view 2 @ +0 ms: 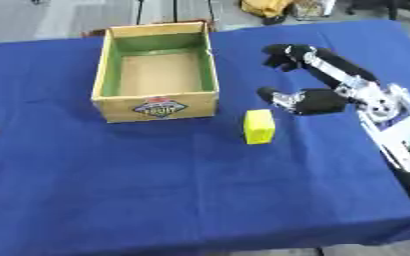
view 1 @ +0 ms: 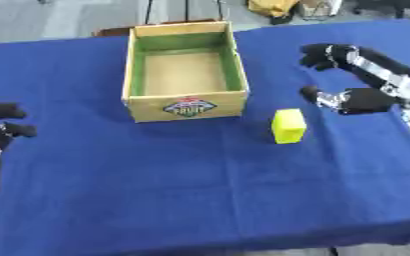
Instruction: Pick up objects on the table and place them in the box.
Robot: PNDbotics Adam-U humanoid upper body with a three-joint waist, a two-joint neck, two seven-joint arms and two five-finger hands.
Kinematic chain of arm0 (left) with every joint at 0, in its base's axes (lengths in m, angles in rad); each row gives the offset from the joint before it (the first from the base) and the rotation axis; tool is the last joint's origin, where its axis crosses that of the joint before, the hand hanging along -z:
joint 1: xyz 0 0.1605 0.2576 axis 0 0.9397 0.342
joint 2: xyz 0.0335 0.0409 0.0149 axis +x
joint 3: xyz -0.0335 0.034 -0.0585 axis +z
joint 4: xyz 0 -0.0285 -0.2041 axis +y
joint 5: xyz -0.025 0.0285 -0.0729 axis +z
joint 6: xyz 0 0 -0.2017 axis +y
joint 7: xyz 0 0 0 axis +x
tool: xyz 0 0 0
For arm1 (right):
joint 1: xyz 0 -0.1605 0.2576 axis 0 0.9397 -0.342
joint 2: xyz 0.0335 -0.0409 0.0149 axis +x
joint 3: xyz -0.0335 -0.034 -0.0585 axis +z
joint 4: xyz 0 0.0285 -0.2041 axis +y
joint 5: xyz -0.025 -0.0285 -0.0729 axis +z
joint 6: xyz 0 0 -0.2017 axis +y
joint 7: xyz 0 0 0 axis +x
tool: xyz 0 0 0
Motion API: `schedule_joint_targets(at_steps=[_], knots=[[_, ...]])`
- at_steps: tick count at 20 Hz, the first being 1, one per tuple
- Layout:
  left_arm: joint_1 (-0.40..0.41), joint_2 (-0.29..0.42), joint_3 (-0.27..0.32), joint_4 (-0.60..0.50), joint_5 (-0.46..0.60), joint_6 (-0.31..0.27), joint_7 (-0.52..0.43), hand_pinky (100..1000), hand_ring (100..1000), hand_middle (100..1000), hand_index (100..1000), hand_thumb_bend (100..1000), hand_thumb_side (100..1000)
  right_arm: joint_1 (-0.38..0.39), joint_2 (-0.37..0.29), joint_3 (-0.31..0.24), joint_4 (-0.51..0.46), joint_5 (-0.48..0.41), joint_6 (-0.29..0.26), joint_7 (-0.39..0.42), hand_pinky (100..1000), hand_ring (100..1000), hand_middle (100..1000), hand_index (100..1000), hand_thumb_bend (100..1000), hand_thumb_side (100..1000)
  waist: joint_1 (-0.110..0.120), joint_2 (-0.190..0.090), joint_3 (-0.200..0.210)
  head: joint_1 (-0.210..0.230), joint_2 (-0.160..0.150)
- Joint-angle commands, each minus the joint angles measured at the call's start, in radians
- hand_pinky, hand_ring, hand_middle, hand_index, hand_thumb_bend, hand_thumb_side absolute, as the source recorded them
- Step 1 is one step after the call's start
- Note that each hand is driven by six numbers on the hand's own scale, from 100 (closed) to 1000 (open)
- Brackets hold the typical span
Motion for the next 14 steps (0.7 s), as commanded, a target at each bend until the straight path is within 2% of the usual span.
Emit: schedule_joint_targets(at_steps=[1,7,14], knots=[[-0.007,0.016,0.001,-0.013,-0.002,0.001,-0.004,728,510,598,716,740,924,-0.031,-0.04,0.016,0.021,0.047,-0.016,0.043,863,878,818,962,373,539,0.0,-0.017,0.001,-0.004,0.002],[-0.007,0.017,0.0,-0.013,-0.002,0.001,-0.006,728,509,598,716,739,924,-0.076,-0.03,0.056,0.089,0.139,-0.044,0.08,870,893,839,961,380,532,0.003,-0.018,0.004,-0.008,0.003],[-0.006,0.017,-0.002,-0.013,-0.001,0.001,-0.007,729,509,598,716,739,924,-0.127,0.002,0.085,0.233,0.234,-0.079,0.085,888,925,868,964,384,523,0.005,-0.019,0.006,-0.009,0.002]])
